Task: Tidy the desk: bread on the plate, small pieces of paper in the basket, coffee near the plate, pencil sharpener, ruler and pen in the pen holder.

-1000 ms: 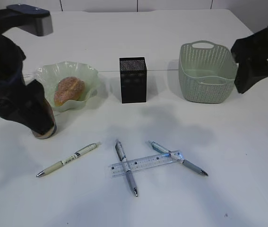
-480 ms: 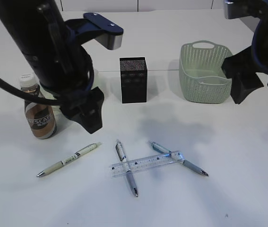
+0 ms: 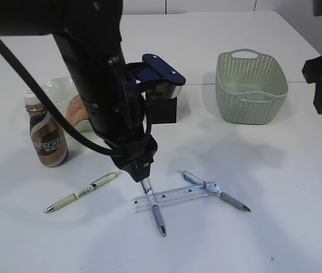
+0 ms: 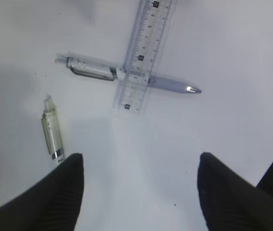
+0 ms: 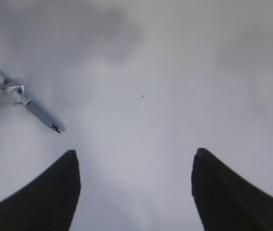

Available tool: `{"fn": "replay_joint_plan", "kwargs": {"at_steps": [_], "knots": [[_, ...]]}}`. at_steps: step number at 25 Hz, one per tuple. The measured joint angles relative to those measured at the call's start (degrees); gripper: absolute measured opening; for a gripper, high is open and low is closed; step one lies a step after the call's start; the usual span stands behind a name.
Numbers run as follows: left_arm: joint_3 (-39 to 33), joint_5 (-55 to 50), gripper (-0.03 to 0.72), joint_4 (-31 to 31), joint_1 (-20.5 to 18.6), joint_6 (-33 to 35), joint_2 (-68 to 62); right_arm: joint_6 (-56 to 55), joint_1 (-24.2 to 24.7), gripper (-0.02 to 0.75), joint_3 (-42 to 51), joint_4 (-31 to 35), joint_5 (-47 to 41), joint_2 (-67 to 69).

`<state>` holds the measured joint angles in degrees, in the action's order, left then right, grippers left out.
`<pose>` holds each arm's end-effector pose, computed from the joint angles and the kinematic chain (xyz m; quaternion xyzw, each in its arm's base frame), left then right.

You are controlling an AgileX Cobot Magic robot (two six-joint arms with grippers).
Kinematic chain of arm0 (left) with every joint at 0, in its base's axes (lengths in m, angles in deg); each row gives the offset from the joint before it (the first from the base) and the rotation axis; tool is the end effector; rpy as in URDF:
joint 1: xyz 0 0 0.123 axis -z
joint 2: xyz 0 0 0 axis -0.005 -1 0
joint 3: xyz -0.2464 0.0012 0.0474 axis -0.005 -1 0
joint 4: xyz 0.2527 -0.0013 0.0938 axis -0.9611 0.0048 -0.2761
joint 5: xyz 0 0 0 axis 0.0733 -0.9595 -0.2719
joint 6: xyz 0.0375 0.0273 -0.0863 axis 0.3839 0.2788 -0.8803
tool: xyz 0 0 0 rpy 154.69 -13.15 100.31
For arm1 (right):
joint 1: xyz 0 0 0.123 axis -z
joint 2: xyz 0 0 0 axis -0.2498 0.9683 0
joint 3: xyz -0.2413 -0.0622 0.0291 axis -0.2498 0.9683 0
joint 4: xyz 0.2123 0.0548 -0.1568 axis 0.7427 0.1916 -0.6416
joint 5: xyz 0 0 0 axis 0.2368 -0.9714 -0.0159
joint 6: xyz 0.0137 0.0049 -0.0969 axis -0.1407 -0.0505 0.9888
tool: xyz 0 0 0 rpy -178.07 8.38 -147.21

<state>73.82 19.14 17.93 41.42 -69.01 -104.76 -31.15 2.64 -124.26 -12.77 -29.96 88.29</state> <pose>0.2917 -0.2631 0.2037 0.4659 0.8792 -0.0351 0.0935 0.3130 0.0465 0.2819 -0.0170 0.9869 -0.0706 0.1439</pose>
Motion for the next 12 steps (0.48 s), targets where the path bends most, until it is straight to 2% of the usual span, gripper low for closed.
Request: {"fn": "replay_joint_plan", "kwargs": {"at_steps": [3,12], "knots": [[0.0,1.9,0.524,-0.2,1.3,0.1,-1.5,0.0,2.2,0.566,0.0,0.8,0.3,0.1],[0.0,8.5,0.524,-0.4,3.0,0.2,-4.0,0.0,2.5,0.566,0.0,0.2,0.3,0.1]]}}
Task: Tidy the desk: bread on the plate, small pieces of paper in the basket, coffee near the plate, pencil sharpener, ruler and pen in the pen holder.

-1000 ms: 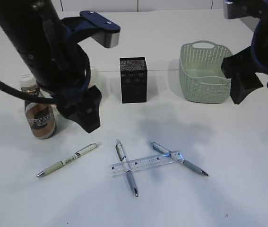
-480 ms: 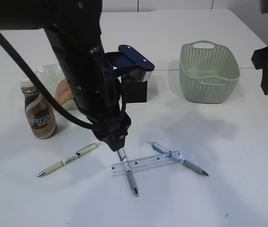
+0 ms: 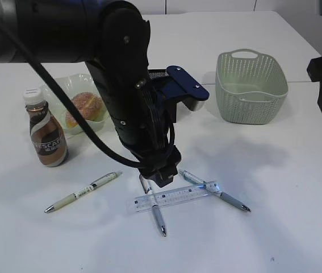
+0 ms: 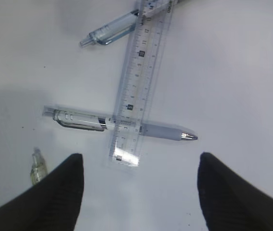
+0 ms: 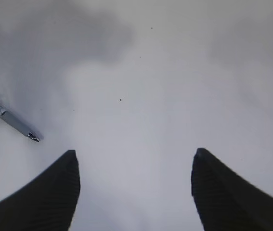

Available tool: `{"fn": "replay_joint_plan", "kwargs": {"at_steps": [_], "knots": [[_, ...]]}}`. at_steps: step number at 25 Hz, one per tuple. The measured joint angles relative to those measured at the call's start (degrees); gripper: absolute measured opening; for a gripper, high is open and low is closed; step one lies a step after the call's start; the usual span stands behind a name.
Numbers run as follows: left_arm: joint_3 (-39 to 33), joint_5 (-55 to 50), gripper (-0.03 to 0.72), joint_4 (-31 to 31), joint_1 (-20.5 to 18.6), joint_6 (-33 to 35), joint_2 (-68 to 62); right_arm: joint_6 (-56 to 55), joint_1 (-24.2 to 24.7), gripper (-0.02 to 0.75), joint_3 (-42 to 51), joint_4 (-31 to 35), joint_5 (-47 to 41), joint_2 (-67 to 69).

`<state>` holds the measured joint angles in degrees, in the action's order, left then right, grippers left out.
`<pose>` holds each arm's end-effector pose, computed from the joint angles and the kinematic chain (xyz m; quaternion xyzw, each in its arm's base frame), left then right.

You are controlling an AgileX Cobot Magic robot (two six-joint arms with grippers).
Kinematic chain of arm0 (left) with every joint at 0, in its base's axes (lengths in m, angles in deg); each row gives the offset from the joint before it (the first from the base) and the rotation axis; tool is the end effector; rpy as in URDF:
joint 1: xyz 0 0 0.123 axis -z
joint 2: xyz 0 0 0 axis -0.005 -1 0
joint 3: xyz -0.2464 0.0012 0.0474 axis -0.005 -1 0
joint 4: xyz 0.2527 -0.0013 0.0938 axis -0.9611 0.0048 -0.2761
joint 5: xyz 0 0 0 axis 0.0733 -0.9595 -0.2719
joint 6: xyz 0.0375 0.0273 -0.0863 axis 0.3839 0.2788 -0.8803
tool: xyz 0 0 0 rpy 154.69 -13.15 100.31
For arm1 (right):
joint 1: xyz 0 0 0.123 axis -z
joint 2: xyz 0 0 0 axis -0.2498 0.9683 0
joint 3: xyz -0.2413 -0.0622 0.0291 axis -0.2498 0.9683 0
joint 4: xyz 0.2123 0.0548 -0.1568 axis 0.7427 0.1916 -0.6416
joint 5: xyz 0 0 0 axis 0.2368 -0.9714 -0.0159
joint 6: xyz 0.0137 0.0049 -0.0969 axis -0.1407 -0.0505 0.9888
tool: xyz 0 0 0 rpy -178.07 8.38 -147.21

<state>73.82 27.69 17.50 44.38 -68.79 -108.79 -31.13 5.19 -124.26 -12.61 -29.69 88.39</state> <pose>0.2918 -0.2906 0.1788 0.4882 0.8617 -0.0436 0.1315 0.3154 0.0329 0.2814 0.0048 0.9870 -0.0721 0.1435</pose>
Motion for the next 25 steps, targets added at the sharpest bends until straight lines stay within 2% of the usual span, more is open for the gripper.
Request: {"fn": "replay_joint_plan", "kwargs": {"at_steps": [15,20,25], "knots": [[0.0,0.7,0.525,0.0,0.0,0.1,0.0,0.4,0.0,0.566,0.0,10.9,0.0,0.0],[0.0,0.8,0.525,0.0,0.0,0.1,0.0,6.5,0.0,0.566,0.0,18.9,0.0,0.6],[0.0,0.8,0.525,0.0,0.0,0.1,0.0,11.0,0.0,0.566,0.0,19.8,0.1,6.5]]}}
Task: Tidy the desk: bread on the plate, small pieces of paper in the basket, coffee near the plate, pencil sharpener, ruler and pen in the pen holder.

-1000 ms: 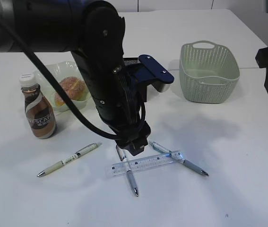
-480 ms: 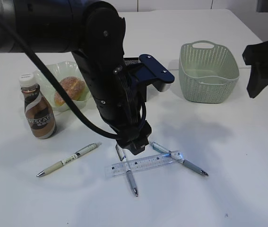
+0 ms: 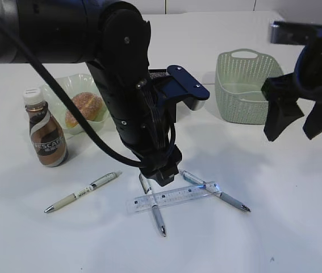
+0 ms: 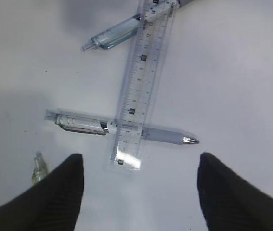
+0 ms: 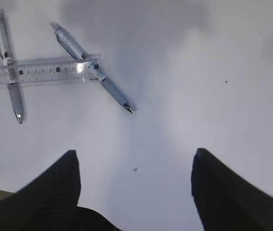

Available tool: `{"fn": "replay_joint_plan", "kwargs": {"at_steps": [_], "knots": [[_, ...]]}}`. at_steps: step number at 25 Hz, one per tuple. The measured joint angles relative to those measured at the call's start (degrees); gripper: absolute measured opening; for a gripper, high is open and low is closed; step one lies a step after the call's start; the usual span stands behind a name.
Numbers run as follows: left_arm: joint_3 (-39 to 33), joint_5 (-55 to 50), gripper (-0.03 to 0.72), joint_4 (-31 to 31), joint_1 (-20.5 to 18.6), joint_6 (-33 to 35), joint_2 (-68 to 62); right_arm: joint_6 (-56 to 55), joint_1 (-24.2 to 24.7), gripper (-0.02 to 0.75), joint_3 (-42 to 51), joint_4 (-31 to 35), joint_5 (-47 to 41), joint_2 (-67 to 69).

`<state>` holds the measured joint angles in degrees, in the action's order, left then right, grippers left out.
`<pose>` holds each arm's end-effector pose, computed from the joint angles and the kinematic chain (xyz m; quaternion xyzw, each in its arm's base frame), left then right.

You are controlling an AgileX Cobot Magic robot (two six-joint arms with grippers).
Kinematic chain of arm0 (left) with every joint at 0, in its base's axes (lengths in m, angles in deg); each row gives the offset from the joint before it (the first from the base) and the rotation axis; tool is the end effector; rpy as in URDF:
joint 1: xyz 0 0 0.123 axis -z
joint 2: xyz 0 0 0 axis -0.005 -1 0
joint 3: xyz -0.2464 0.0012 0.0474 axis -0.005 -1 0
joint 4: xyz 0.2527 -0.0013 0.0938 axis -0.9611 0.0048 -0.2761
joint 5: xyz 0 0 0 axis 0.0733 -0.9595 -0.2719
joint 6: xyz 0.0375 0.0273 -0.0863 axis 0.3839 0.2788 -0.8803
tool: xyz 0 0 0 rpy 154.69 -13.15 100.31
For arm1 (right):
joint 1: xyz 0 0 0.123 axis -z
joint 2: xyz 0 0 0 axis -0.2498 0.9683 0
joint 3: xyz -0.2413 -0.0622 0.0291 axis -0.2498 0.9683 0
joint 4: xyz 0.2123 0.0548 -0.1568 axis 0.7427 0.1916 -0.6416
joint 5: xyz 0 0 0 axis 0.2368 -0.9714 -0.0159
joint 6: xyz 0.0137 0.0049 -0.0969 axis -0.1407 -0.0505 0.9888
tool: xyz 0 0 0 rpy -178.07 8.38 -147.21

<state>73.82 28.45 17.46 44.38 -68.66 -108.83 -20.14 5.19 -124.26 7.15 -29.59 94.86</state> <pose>0.2927 -0.2915 0.1789 0.4888 0.8603 -0.0447 0.1377 0.3259 0.0669 0.2439 -0.0523 0.9935 0.0767 0.0661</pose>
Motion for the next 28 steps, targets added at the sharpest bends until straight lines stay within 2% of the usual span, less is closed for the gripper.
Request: {"fn": "replay_joint_plan", "kwargs": {"at_steps": [4,8,9,13,16,18,19,28], "knots": [[0.0,0.0,0.525,0.0,0.0,0.0,0.0,0.6,0.1,0.566,-0.7,-1.8,0.4,3.9],[0.0,0.0,0.525,0.0,0.0,0.0,0.0,0.6,2.4,0.566,-2.4,-2.0,0.6,5.7],[0.0,0.0,0.525,0.0,0.0,0.0,0.0,0.6,5.3,0.566,-3.2,-1.6,0.9,6.0],[0.0,0.0,0.525,-0.1,0.0,0.0,-0.4,0.6,11.4,0.566,-3.2,-1.2,0.9,6.3],[0.0,0.0,0.525,-0.1,0.0,0.0,-2.0,0.6,14.3,0.566,-3.2,-1.3,0.9,6.4],[0.0,0.3,0.526,-0.1,0.0,0.0,-3.0,0.6,14.3,0.566,-3.2,-1.3,0.9,6.4],[0.0,0.8,0.527,-0.1,0.0,0.0,-3.4,0.6,17.2,0.566,-3.3,-2.4,0.9,6.5],[0.0,5.6,0.561,0.1,0.0,0.8,-8.1,0.6,18.6,0.566,-4.1,-2.7,1.0,6.8]]}}
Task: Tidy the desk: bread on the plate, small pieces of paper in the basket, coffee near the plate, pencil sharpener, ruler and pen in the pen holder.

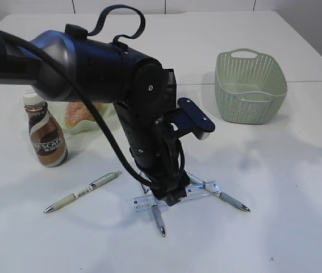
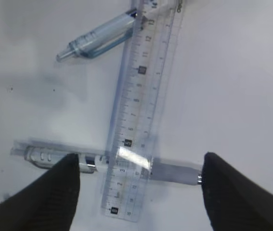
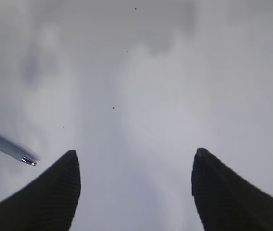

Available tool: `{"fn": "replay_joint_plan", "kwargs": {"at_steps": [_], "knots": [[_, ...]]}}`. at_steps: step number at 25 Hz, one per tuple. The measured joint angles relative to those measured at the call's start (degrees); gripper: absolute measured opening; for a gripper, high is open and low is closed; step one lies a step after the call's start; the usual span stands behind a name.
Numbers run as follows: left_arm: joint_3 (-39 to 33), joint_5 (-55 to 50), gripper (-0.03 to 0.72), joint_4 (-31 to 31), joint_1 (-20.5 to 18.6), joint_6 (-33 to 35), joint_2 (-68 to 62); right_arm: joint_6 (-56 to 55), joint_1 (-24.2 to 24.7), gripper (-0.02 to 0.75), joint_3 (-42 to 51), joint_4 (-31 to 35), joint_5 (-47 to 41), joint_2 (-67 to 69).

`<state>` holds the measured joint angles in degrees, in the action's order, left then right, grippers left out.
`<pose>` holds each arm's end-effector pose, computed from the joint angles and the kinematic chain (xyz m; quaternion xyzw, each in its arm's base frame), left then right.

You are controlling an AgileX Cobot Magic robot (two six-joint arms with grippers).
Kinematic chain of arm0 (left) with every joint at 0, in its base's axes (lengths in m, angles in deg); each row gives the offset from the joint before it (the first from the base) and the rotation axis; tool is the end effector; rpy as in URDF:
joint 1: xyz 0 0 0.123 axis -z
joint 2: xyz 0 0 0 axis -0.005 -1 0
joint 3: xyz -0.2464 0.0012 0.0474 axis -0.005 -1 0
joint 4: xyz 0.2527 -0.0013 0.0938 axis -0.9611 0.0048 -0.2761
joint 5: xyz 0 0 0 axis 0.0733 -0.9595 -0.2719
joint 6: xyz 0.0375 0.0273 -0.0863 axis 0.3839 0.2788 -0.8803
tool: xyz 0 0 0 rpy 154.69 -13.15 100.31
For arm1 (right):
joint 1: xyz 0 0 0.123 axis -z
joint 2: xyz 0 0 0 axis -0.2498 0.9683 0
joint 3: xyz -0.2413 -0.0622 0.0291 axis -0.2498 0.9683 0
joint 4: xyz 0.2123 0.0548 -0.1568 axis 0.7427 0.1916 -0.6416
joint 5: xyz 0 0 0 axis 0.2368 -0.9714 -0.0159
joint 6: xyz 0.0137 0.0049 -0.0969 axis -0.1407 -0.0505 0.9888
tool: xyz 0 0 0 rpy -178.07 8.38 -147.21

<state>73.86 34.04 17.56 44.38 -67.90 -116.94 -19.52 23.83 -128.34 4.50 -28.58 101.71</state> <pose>0.3022 -0.3008 0.1221 0.4947 0.8603 -0.0386 0.1171 0.3534 -0.0490 0.2223 0.0999 0.9922 0.0430 0.0611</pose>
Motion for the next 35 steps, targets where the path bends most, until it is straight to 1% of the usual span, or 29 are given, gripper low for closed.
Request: {"fn": "replay_joint_plan", "kwargs": {"at_steps": [7,12,15,23,31,35], "knots": [[0.1,4.4,0.562,0.4,0.0,0.4,-0.8,0.0,0.0,0.566,0.0,0.3,0.0,0.0],[0.1,4.8,0.562,0.5,0.0,0.4,-0.8,0.0,0.0,0.566,0.0,0.4,0.0,0.0],[0.1,4.8,0.562,1.8,0.0,0.5,-0.8,0.0,0.0,0.566,0.0,0.5,0.0,0.0],[0.1,6.0,0.562,2.1,0.0,0.5,-0.9,0.5,0.0,0.566,-0.1,3.3,0.0,0.0],[0.1,6.5,0.562,2.0,0.0,0.5,-2.3,1.2,0.0,0.566,-0.2,9.7,0.0,0.0],[0.1,6.4,0.562,1.8,0.0,0.5,-3.7,1.2,0.0,0.566,-2.6,10.5,0.0,0.0]]}}
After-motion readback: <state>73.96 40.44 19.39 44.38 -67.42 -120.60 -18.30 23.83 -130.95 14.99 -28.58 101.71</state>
